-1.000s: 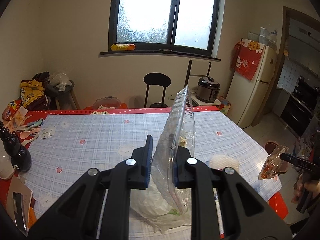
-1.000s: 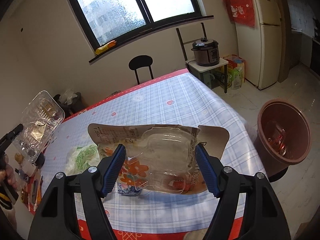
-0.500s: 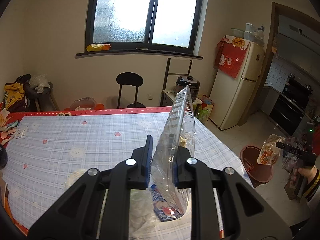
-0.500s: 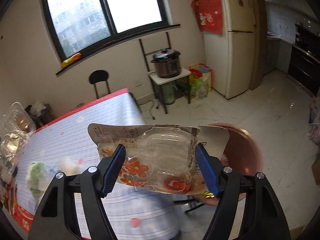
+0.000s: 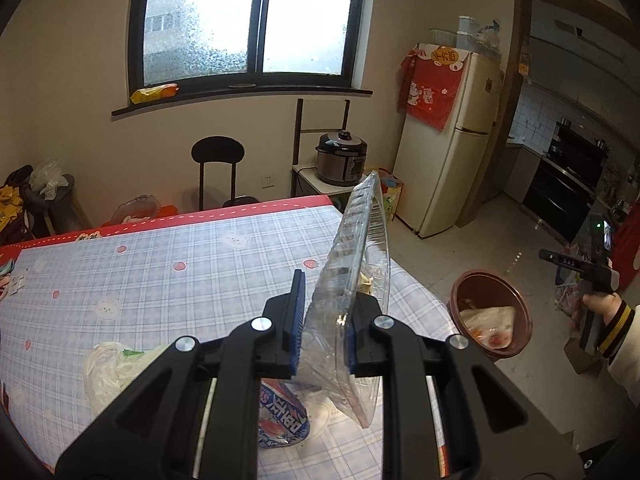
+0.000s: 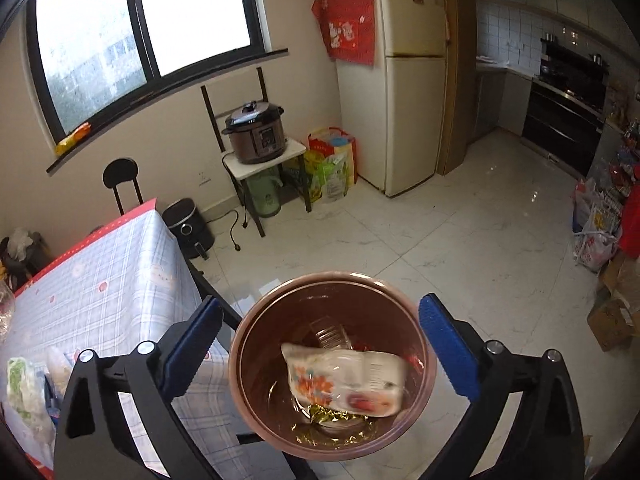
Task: Collect trash
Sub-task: 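Carry the clamshell over the bin and open the left tool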
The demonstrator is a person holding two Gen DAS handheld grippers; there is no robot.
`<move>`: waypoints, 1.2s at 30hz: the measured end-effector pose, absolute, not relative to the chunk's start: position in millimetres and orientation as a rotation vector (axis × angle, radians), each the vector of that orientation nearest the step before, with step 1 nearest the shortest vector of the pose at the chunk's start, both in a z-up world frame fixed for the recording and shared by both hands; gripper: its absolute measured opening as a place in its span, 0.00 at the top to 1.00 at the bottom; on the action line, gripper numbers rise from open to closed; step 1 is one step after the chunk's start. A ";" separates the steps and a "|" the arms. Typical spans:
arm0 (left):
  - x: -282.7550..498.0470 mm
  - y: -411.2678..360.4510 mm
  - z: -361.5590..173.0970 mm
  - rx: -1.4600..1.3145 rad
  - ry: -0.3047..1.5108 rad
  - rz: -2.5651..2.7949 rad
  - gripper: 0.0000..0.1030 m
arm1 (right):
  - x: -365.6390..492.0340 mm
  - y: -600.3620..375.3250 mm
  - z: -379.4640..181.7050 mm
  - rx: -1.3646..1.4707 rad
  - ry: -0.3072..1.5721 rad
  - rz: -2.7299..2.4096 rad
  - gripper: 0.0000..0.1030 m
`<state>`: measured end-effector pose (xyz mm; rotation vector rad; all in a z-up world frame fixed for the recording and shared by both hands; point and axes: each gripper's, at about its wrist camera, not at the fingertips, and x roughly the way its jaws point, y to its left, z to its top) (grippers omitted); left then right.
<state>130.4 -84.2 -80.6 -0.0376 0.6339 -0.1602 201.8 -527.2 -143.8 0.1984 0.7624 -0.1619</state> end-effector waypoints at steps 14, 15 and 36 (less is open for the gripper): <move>175.8 -212.0 -87.0 0.034 0.628 -0.482 0.81 | 108.4 -547.5 -64.6 0.188 0.597 -0.205 0.05; 179.9 -223.6 -89.4 0.035 0.629 -0.504 0.81 | 101.4 -550.5 -61.1 0.187 0.596 -0.215 0.05; 235.0 -425.7 -122.9 0.006 0.539 -0.807 0.14 | -4.8 -623.5 -57.4 0.266 0.613 -0.485 0.05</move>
